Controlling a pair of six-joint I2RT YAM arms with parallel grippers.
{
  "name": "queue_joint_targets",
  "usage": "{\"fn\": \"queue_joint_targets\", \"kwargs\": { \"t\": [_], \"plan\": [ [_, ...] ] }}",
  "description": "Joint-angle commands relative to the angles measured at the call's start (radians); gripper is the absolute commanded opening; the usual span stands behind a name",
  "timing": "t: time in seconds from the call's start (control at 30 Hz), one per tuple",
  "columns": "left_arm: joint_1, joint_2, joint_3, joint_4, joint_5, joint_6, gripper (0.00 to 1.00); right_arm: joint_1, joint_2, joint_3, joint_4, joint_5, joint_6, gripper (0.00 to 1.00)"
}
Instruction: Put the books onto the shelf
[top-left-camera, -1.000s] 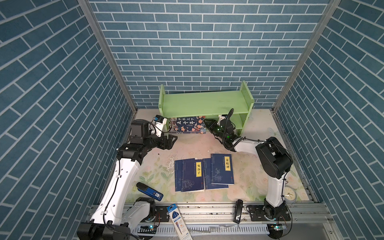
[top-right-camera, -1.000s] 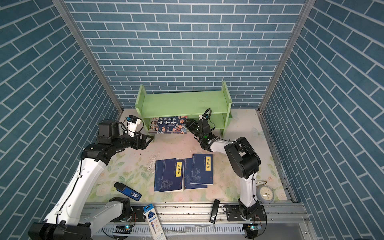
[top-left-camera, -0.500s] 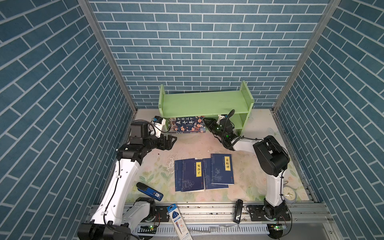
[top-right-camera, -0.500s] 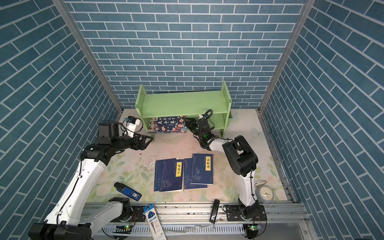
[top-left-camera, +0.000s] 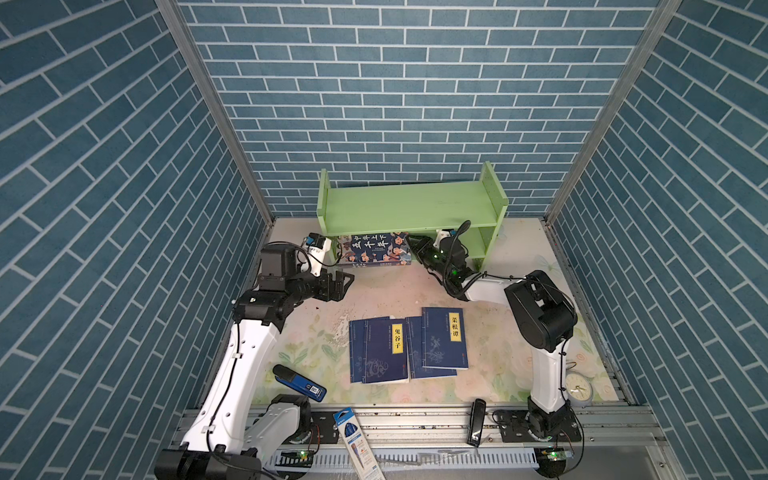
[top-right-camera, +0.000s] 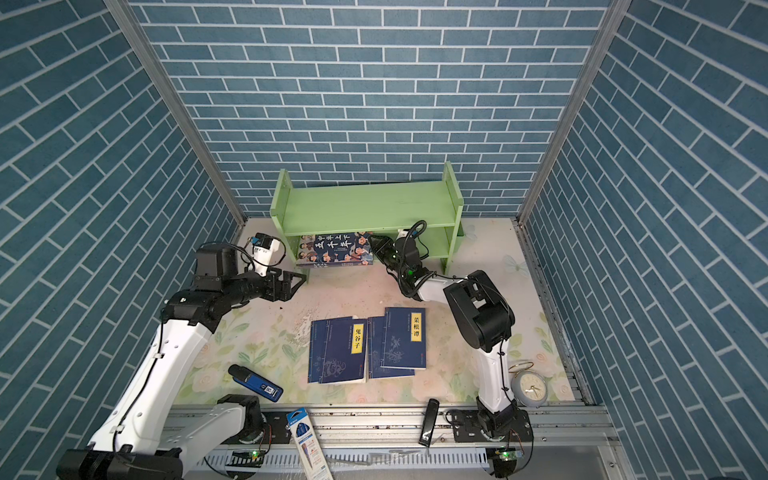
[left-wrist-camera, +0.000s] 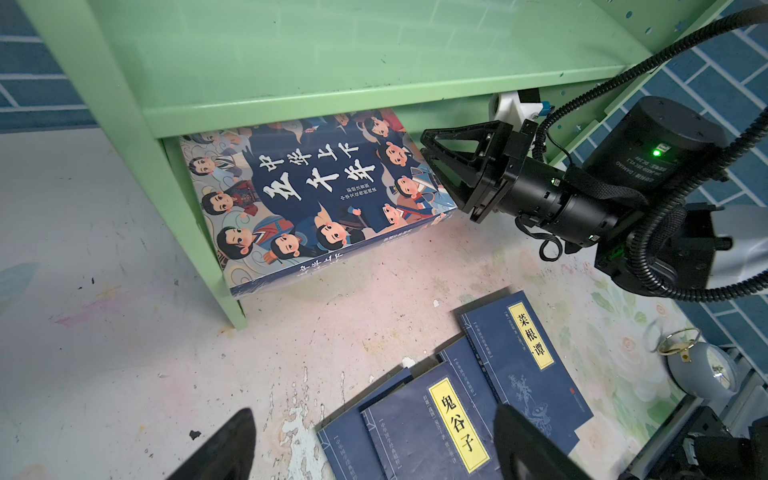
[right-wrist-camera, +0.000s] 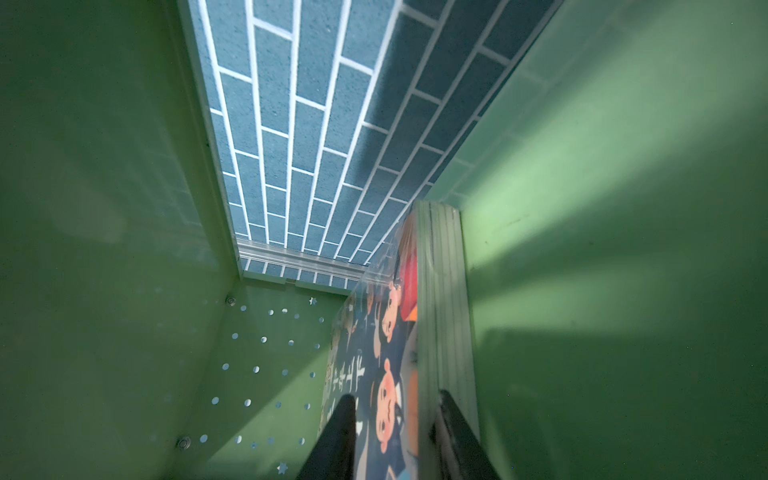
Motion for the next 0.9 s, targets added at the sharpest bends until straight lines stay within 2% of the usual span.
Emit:
{"fn": "queue_joint_targets", "kwargs": {
  "t": [0.0,0.13,0.4,0.6,0.67,0.87],
  "plan": [
    [0.009,-0.021,0.009,-0.012,-0.010,0.004,0.93,0.010,-0.042,-0.056,0.055,0.027,0.021,0.35],
    [0.009,-0.030,0.033,-0.044,-0.011,-0.004,0.94,0.005,-0.127,-0.132,0.052,0.103,0.000,0.35],
    [0.009,-0.064,0.027,-0.055,-0.036,-0.040,0.94,0.004,-0.258,-0.231,-0.009,0.100,-0.011,0.33],
    [0.009,-0.071,-0.023,-0.052,-0.009,-0.082,0.94,0.025,-0.356,-0.309,-0.103,0.054,-0.010,0.27],
    [0.009,-0.072,-0.044,-0.039,0.003,-0.106,0.94,0.040,-0.379,-0.326,-0.127,0.003,-0.020,0.26],
    [0.009,-0.065,-0.174,0.096,0.124,-0.122,0.93,0.096,-0.405,-0.306,-0.193,-0.067,-0.081,0.20]
  ]
}}
